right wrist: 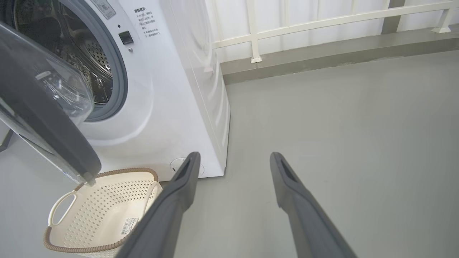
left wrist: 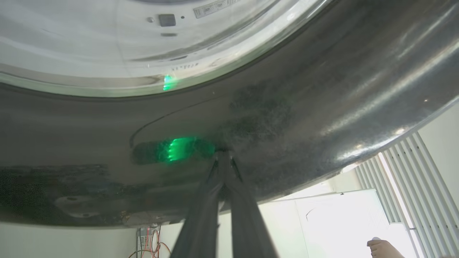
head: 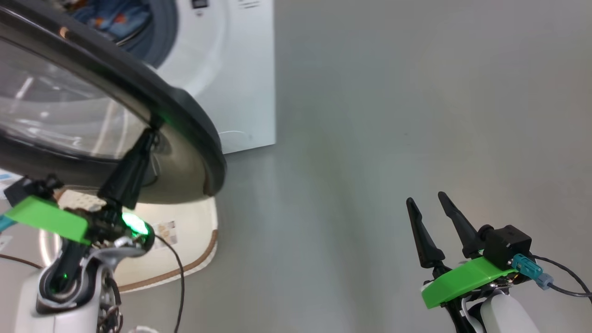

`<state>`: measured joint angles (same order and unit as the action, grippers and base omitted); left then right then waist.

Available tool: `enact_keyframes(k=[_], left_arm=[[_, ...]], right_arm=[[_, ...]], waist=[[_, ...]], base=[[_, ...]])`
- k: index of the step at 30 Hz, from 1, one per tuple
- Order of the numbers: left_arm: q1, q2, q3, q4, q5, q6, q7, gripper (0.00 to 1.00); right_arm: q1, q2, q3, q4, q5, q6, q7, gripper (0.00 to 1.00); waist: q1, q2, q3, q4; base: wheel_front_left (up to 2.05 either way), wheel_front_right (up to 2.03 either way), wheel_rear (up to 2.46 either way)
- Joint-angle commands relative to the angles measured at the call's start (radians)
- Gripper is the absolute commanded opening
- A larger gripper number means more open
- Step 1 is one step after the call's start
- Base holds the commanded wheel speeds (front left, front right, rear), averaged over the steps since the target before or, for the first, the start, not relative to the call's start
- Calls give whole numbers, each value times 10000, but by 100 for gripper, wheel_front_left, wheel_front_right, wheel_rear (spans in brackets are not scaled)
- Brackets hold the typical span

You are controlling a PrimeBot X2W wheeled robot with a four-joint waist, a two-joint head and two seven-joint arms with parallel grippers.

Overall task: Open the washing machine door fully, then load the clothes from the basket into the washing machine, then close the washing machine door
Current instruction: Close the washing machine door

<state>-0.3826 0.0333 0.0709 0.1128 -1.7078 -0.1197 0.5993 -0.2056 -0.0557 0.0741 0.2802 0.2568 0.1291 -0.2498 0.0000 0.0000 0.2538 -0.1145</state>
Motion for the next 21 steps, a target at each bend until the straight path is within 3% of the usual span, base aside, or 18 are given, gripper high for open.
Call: enact_keyframes(k=[1, 9, 21], left_arm=[[-403, 171, 267, -145, 151, -107, -100, 0], [-563, 170, 528, 126, 351, -108, -623, 0], [493, 170, 622, -574, 831, -109, -1702, 0]], right_arm=[[-108, 54, 230, -259, 77, 16, -118, 100], [-84, 54, 170, -309, 107, 16, -119, 100], [19, 55, 88, -345, 150, 16, -120, 100]], waist=[[0, 0, 50, -340], [0, 0, -65, -471], [0, 0, -514, 49]], base=[[0, 0, 0], [0, 0, 0], [0, 0, 0]])
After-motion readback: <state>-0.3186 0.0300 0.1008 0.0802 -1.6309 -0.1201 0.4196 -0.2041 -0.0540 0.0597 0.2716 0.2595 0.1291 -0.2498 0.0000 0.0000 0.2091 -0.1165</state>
